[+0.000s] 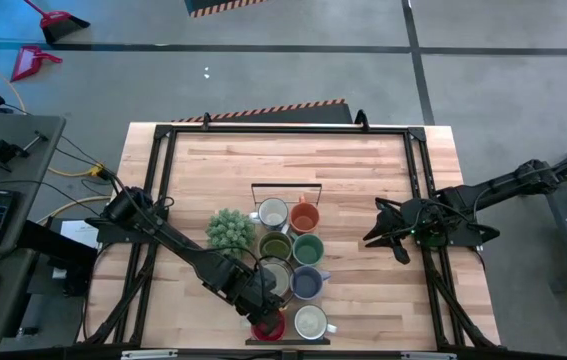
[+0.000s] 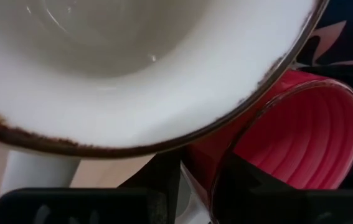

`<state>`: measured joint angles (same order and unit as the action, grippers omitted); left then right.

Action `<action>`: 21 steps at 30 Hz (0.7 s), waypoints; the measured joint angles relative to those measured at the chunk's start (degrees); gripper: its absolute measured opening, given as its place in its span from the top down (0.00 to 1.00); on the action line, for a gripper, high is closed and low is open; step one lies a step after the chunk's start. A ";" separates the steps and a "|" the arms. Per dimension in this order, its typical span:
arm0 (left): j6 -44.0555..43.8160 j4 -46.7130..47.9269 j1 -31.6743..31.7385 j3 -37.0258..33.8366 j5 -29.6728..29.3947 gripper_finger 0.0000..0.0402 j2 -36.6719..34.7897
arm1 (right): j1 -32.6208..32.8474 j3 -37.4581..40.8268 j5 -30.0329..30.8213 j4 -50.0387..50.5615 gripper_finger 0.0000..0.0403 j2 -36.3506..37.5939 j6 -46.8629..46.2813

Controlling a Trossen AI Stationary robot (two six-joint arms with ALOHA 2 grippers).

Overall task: Place coffee mugs
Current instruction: Put the red mug on the shelf

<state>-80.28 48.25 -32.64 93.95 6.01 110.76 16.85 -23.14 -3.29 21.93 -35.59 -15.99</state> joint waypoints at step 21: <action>2.38 1.90 2.32 0.00 2.31 0.83 -0.13 | 0.01 -0.02 -0.22 -0.02 0.82 0.00 0.00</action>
<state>-77.90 50.15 -30.33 93.95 8.32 110.63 16.86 -23.16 -3.51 21.91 -35.59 -15.99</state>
